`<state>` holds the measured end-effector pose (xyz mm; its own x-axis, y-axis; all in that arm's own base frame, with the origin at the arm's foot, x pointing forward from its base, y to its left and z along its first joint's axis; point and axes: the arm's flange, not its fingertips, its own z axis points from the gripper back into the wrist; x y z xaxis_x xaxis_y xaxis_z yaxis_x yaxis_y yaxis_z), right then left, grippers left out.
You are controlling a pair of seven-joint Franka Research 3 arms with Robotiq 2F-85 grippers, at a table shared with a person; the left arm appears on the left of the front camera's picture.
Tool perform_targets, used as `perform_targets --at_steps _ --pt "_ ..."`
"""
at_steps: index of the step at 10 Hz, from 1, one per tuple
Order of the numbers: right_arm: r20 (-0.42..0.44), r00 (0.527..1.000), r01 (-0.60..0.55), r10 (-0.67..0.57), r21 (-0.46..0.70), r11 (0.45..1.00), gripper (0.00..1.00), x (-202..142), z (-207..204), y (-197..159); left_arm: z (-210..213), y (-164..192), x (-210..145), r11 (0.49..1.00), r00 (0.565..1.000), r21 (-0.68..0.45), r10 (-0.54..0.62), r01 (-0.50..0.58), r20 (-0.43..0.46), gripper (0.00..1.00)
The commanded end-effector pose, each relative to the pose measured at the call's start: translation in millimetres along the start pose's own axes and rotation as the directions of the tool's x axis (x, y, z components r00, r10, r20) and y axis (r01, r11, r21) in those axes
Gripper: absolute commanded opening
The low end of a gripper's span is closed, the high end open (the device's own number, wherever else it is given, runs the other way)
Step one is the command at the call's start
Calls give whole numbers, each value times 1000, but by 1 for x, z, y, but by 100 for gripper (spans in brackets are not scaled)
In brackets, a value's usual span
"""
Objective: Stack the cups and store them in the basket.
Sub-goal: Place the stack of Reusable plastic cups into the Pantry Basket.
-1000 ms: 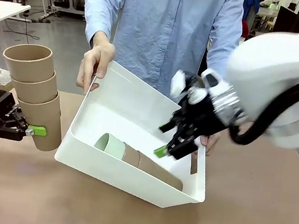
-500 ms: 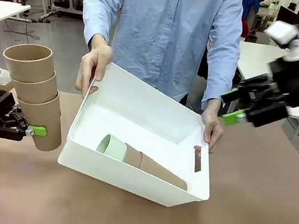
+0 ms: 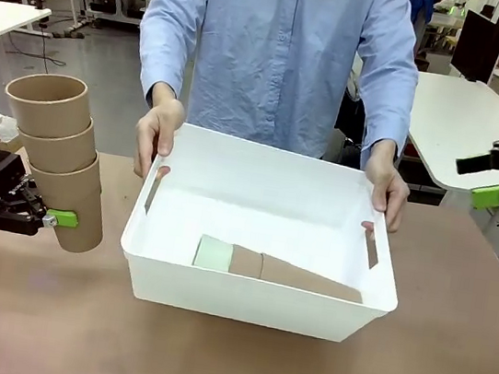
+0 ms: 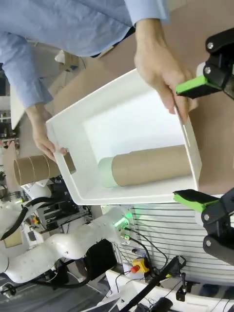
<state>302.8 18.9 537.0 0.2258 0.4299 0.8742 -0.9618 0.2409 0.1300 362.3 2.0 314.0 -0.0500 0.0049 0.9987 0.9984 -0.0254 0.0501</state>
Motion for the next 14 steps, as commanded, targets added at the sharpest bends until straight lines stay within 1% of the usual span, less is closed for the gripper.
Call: perform_targets --at_steps 1,2,14 --pt "10 996 -85 85 -31 996 100 -8 -6 10 0 0 4 1000 1000 -3 -11 11 9 85" --pt "0 1000 0 0 0 1000 100 0 0 0 0 0 4 1000 1000 -3 -11 11 9 85" --pt "0 1000 0 0 0 1000 100 0 0 0 0 0 4 1000 1000 -3 -11 11 9 85"
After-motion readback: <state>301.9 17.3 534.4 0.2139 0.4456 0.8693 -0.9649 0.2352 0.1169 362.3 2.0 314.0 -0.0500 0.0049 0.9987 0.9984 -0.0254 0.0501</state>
